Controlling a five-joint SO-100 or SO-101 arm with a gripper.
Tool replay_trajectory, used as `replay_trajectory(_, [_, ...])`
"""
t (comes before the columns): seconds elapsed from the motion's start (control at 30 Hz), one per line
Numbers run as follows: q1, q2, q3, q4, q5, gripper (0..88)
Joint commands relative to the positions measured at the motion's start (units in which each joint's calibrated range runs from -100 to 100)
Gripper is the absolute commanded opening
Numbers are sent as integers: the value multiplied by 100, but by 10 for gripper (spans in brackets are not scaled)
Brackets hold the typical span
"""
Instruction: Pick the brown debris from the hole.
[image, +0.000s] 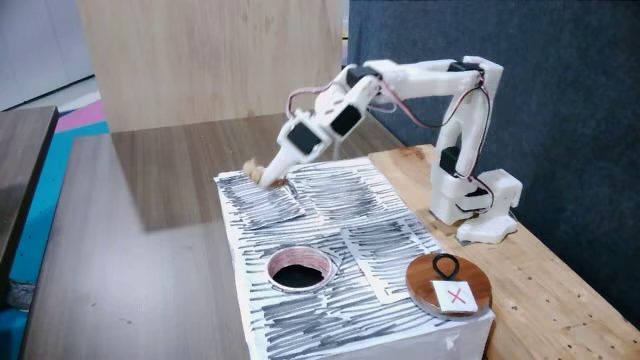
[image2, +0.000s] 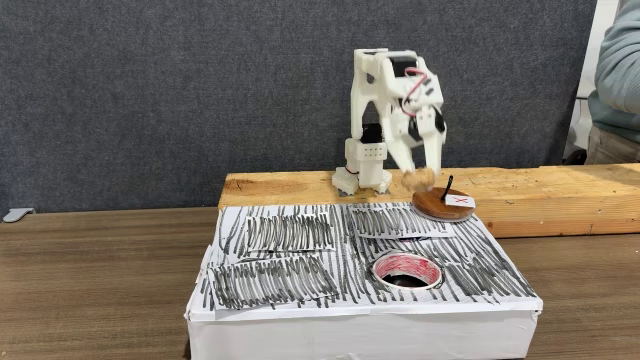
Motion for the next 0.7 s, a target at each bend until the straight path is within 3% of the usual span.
replay_trajectory(0.0, [52,-644,-34,432,-271,11])
replay_trajectory(0.23, [60,-1532,-43,1497,-1019,11])
replay_trajectory(0.67, [199,-1993,-43,1774,-1221,11])
